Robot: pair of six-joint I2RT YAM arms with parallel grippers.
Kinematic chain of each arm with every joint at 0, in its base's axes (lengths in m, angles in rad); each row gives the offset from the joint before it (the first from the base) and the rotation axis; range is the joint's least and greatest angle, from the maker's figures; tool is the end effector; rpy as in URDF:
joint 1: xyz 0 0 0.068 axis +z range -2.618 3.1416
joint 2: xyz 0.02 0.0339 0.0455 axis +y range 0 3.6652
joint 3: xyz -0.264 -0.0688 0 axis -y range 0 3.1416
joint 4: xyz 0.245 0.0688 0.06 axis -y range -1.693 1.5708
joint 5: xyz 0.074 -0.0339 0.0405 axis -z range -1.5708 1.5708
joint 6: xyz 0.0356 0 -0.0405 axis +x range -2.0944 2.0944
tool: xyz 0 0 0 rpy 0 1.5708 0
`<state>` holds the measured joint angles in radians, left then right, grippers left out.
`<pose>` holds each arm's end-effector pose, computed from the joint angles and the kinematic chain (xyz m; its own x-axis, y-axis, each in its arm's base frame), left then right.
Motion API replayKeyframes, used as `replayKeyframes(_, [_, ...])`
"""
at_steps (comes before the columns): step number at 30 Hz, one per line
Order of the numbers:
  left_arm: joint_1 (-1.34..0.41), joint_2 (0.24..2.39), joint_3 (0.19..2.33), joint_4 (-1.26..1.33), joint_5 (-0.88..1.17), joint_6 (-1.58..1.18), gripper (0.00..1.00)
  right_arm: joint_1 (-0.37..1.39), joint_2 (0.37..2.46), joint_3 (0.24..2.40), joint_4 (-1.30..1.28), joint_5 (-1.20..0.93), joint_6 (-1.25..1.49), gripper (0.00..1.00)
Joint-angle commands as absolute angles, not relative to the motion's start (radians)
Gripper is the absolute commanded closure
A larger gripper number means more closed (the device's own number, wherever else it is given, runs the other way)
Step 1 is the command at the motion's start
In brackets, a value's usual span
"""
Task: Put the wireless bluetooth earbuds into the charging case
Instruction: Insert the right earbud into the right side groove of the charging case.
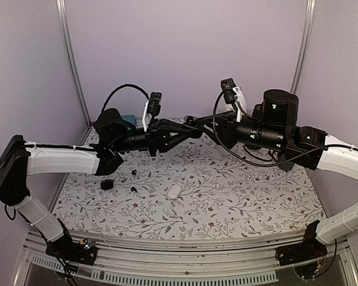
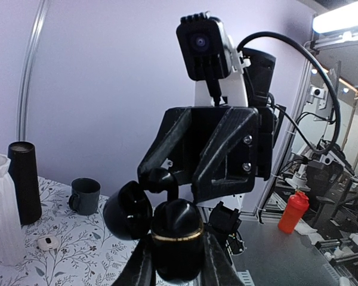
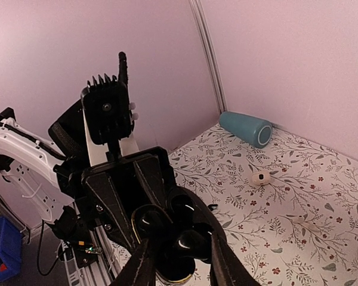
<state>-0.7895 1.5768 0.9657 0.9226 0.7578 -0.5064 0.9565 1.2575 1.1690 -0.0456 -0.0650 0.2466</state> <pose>0.2303 -0.2670 0.3167 -0.2849 -0.2131 -0.9346 0.9586 -0.0645 -0.2775 0.1690 0.2436 0.3881 -0.2828 0.0216 -0.9589 -0.8080 0.5334 0.2503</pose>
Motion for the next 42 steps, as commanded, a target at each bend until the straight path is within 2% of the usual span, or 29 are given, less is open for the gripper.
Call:
replayKeyframes(1, [-0.789, 1.539, 0.979, 1.007, 0.762, -0.506, 1.0, 0.956, 1.254, 1.184, -0.113, -0.04, 0.244, 0.67])
replayKeyframes(13, [-0.789, 1.548, 0.97, 1.002, 0.776, -0.498, 1.0, 0.957, 1.231, 1.201, -0.116, -0.008, 0.292, 0.51])
replayKeyframes(26, [-0.79, 1.548, 0.973, 0.974, 0.743, -0.487, 1.0, 0.957, 1.22, 1.201, -0.123, -0.046, 0.286, 0.49])
replayKeyframes(35, [-0.79, 1.545, 0.972, 0.954, 0.718, -0.474, 1.0, 0.952, 1.183, 1.201, -0.153, -0.038, 0.263, 0.33])
replayKeyframes(39, [-0.79, 1.543, 0.969, 0.953, 0.711, -0.472, 1.0, 0.941, 1.16, 1.201, -0.153, -0.038, 0.288, 0.33])
replayKeyframes(42, [-0.79, 1.543, 0.969, 0.948, 0.707, -0.472, 1.0, 0.936, 1.148, 1.238, -0.157, -0.017, 0.324, 0.39])
